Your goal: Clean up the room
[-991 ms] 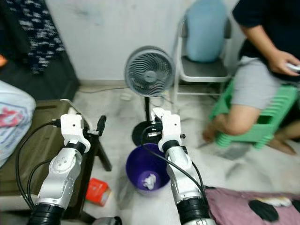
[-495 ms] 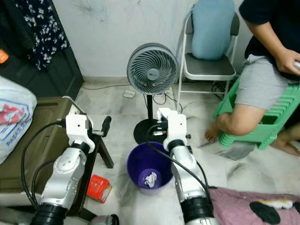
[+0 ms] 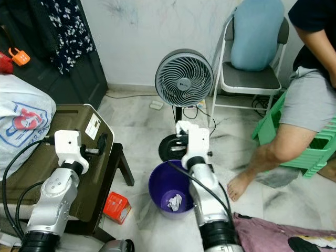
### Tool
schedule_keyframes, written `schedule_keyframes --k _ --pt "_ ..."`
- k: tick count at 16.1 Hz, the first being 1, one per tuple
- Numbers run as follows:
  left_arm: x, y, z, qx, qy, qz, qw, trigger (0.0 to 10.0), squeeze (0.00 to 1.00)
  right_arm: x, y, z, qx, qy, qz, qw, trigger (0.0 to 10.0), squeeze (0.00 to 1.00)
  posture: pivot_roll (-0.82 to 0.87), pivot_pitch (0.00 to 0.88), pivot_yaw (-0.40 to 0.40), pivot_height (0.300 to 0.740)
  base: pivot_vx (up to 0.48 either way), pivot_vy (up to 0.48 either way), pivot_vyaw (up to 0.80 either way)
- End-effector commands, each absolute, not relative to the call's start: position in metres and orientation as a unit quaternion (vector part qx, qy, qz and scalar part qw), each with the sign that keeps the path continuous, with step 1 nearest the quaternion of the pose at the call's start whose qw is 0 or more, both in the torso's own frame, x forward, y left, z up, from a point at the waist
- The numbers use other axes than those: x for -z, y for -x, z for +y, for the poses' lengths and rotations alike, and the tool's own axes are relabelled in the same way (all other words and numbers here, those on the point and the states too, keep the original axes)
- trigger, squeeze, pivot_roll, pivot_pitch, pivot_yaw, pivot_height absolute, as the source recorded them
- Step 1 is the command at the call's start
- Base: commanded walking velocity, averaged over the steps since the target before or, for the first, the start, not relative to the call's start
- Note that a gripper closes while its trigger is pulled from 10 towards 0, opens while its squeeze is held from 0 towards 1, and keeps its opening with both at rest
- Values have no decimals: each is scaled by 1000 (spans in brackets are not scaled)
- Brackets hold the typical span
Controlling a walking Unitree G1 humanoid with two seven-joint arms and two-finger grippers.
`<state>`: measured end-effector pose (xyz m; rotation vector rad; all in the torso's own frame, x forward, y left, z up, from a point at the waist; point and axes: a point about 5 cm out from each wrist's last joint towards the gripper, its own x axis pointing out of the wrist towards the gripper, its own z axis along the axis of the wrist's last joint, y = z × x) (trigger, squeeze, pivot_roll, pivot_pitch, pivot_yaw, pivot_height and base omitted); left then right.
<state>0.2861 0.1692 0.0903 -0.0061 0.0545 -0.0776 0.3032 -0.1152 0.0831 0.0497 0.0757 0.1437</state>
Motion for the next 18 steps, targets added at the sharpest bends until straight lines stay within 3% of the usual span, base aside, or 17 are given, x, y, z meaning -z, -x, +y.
schedule_keyframes --k 1,10,18 --pt "-93 -284 170 43 2 27 999 10000 0 -82 -303 -115 -68 -31 45 996 10000 0 29 37 40 740 0 0 0" --pt "-96 -278 165 65 -2 22 998 10000 0 -77 -312 -115 -46 -7 71 996 10000 0 51 57 33 740 0 0 0" --pt "-97 -253 181 57 -11 37 998 10000 0 -64 -312 -123 -15 12 105 994 10000 0 107 151 72 740 0 0 0"
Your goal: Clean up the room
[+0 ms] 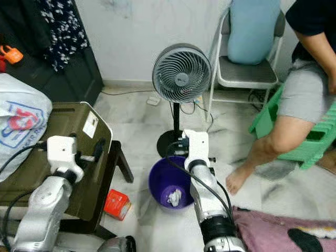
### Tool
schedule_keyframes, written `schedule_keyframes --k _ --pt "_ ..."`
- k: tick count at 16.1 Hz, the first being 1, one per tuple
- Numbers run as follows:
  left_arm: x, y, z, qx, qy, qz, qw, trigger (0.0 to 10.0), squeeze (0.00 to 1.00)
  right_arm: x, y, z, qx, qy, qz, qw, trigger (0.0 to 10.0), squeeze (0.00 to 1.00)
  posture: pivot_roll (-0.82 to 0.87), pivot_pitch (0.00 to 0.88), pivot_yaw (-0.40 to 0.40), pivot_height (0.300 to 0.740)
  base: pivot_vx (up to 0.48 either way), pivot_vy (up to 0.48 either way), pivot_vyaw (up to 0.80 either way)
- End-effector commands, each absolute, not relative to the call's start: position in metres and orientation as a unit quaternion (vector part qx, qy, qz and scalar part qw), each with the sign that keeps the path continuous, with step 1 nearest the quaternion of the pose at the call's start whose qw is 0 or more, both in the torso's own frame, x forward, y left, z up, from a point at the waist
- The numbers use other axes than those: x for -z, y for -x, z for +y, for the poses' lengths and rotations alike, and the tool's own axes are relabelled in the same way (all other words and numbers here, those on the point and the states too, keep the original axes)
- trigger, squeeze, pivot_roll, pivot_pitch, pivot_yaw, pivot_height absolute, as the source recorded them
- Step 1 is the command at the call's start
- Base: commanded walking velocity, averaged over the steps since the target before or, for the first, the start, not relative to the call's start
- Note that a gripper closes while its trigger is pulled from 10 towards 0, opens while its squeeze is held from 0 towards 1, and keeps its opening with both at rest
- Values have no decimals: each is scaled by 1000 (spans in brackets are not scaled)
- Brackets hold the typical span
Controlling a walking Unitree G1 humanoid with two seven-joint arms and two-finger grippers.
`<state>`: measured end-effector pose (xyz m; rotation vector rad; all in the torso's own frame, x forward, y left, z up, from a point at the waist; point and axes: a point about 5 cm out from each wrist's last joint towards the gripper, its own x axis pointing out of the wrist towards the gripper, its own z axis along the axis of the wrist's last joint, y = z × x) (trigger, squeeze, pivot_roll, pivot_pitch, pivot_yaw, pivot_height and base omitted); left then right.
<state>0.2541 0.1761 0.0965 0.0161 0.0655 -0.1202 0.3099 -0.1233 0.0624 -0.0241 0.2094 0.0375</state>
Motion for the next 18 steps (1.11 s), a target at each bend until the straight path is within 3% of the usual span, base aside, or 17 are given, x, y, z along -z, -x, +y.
schedule_keyframes --k 1,18 --pt "-96 -244 183 58 -10 46 997 10000 0 -63 -311 -125 -9 14 106 994 10000 0 120 179 85 740 0 0 0" --pt "-101 -222 177 80 -15 83 993 10000 0 -47 -317 -122 27 21 151 988 10000 0 178 271 112 740 0 0 0"
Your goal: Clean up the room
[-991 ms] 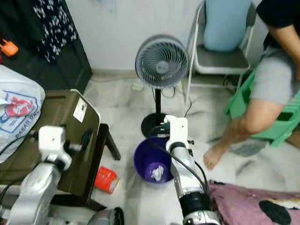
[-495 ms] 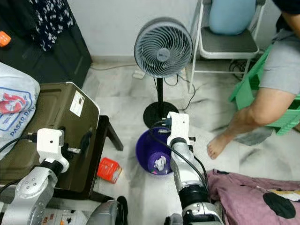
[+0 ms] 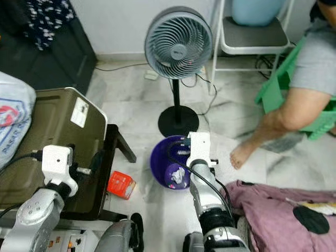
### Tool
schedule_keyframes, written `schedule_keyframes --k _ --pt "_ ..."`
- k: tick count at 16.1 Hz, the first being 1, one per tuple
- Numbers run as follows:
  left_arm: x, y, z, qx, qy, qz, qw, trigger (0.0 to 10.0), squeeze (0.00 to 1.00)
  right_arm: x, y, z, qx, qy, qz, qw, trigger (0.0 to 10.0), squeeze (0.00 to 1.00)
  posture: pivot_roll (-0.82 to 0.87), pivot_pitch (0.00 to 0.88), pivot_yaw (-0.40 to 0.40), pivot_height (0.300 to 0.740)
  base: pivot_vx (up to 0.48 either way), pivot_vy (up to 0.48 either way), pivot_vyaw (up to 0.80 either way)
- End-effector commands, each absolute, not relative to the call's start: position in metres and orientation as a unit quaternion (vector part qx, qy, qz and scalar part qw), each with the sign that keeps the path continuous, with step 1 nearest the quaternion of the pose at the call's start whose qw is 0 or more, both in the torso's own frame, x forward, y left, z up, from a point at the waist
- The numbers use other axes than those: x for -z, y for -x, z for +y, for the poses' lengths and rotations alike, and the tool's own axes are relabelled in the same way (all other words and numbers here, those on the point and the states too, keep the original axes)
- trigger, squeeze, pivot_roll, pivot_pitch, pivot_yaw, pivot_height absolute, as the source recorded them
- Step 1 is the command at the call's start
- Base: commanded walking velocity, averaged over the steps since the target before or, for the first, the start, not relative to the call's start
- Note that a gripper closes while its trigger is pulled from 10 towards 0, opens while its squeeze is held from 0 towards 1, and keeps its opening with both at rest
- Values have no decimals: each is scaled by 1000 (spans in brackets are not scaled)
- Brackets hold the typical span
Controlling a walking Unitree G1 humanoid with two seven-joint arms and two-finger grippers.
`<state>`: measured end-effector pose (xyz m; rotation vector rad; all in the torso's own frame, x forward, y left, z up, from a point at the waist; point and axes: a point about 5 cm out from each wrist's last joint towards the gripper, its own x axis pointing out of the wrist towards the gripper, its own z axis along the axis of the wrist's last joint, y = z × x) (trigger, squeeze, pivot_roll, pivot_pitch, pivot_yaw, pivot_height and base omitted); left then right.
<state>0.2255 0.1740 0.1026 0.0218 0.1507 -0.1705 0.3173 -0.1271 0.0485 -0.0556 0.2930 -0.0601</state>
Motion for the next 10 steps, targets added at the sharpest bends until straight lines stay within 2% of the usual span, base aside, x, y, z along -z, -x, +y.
schedule_keyframes --k 1,6,10 --pt "-102 -220 178 80 -16 86 993 10000 0 -48 -319 -122 28 23 150 988 10000 0 186 274 115 740 0 0 0" --pt "-103 -214 186 81 -29 99 991 10000 0 -60 -337 -123 47 31 133 989 10000 0 212 281 132 740 0 0 0" --pt "-103 -214 187 82 -33 102 991 10000 0 -73 -348 -104 31 21 119 992 10000 0 221 279 135 740 0 0 0"
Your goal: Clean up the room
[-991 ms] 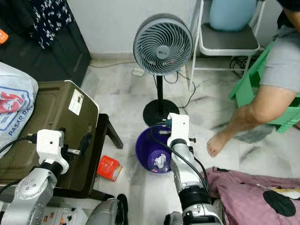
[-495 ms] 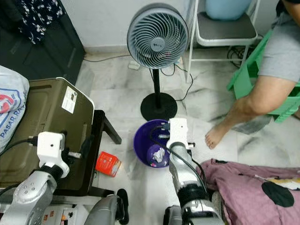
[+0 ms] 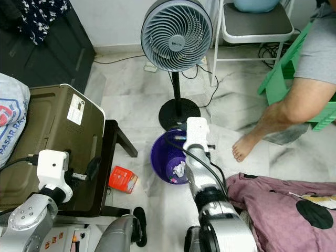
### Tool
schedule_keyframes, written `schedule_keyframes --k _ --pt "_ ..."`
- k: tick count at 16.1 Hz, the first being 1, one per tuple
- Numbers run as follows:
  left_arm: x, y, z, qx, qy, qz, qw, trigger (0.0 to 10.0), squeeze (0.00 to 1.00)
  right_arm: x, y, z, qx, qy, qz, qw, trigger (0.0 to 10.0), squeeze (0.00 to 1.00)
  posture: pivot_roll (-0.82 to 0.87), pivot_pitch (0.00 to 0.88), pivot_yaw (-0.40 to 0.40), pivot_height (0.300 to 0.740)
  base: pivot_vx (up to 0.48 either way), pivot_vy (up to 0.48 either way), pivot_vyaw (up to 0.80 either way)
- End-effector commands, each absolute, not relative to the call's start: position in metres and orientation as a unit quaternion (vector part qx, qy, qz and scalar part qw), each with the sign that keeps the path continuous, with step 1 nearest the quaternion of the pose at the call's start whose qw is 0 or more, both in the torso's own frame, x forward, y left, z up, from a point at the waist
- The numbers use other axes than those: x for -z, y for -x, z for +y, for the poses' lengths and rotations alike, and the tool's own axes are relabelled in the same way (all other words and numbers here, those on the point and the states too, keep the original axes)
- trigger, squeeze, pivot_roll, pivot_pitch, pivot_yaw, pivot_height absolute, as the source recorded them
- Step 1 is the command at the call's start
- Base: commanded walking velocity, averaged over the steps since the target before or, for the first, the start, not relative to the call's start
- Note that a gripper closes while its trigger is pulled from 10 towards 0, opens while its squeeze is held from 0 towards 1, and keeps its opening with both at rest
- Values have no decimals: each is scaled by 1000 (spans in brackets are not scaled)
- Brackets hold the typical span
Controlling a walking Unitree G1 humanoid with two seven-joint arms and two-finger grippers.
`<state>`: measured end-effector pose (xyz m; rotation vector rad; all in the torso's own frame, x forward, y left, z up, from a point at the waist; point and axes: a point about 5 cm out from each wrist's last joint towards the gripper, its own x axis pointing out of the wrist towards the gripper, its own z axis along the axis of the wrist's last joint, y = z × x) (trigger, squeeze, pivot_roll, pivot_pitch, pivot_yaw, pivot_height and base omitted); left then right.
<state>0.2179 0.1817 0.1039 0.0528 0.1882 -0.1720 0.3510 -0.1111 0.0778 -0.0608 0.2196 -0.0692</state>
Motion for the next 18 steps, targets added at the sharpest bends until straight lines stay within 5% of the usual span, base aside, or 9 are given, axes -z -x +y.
schedule_keyframes --k 1,18 --pt "-103 -214 187 83 -34 103 991 10000 0 -75 -350 -100 28 19 116 993 10000 0 224 279 134 740 0 0 0" --pt "-107 -212 186 89 -37 109 989 10000 0 -82 -354 -77 4 7 101 995 10000 0 251 336 154 740 0 0 0"
